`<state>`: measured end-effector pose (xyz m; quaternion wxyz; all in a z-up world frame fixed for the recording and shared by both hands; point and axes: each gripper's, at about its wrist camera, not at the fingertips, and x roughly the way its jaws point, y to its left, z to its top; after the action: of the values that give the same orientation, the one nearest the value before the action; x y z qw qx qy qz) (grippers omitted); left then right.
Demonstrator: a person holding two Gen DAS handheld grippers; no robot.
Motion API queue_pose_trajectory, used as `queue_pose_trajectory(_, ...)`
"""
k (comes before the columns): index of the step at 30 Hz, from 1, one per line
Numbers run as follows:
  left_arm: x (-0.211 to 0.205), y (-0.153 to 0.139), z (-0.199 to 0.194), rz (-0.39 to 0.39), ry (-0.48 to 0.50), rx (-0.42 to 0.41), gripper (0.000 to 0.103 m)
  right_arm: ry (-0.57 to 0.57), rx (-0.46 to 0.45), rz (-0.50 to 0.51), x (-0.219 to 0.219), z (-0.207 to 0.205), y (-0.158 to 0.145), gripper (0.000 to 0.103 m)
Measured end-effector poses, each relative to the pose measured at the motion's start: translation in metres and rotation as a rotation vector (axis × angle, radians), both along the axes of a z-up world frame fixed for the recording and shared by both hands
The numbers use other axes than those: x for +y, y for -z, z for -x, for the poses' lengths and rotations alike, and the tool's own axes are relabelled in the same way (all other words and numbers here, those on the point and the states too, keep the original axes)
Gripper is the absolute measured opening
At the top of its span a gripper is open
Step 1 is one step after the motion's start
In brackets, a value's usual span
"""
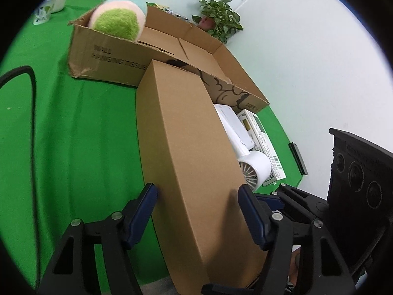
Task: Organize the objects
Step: 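Lift the long brown box with the left gripper and raise it upright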
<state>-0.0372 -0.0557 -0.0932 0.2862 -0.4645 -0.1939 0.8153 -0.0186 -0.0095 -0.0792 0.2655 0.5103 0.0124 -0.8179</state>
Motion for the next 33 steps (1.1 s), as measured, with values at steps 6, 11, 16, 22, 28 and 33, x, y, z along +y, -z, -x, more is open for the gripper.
queue_pose_trajectory(6,-0.02,-0.026,-0.018,0.033,-0.084,0.031,0.067,-0.071,-0.055,0.175,-0.006,0.003,0.002,0.103)
queue_pose_trajectory(11,-0.002,-0.031,-0.015,0.015,-0.05,0.027,0.067,-0.069,-0.068,0.246,0.015,0.005,0.006,0.103)
queue_pose_trajectory(16,0.034,-0.032,-0.006,-0.006,0.04,0.029,0.067,-0.005,-0.072,0.263,0.059,0.003,0.005,0.103)
queue_pose_trajectory(22,0.063,-0.02,0.004,-0.003,0.101,-0.002,0.067,0.069,-0.051,0.235,0.093,-0.006,0.001,0.103)
queue_pose_trajectory(28,0.058,-0.009,0.002,-0.017,0.085,-0.037,0.067,0.063,-0.037,0.18,0.092,-0.01,-0.003,0.103)
queue_pose_trajectory(33,0.054,-0.001,-0.001,-0.019,0.062,-0.065,0.067,0.055,-0.032,0.065,0.076,-0.014,-0.011,0.103)
